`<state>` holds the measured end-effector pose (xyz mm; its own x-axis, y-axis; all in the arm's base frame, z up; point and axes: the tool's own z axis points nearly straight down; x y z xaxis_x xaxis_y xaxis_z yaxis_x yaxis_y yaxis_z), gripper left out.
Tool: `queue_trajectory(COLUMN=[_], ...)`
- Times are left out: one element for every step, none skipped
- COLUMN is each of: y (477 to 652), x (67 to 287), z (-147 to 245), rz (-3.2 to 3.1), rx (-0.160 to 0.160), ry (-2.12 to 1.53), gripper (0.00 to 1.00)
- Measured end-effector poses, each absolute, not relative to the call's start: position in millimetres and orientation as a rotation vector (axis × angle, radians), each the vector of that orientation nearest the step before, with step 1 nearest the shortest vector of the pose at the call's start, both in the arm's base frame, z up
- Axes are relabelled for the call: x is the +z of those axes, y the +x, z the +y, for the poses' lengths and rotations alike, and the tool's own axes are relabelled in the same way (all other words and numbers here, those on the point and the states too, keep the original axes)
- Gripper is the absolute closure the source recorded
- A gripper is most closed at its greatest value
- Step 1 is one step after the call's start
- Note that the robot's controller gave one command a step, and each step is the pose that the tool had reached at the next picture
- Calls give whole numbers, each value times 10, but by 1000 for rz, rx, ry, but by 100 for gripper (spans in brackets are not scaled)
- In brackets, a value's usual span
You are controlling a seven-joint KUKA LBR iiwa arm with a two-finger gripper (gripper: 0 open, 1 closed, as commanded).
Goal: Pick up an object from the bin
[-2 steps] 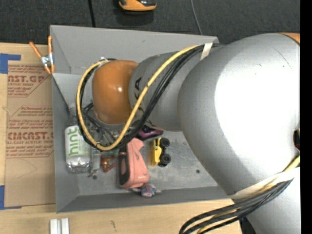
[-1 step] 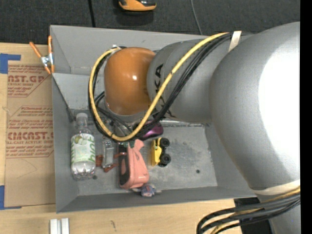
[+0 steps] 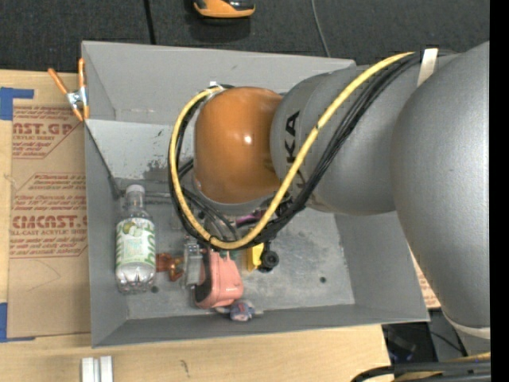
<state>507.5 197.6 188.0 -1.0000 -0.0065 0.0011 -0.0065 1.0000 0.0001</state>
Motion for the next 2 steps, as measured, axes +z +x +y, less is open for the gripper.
queue_trajectory(y=[4959, 4967], x=[1998, 1469], z=[1904, 1780], rz=[-3142, -3148], rx=[0, -3], ry=[-15, 49], gripper=[0, 0])
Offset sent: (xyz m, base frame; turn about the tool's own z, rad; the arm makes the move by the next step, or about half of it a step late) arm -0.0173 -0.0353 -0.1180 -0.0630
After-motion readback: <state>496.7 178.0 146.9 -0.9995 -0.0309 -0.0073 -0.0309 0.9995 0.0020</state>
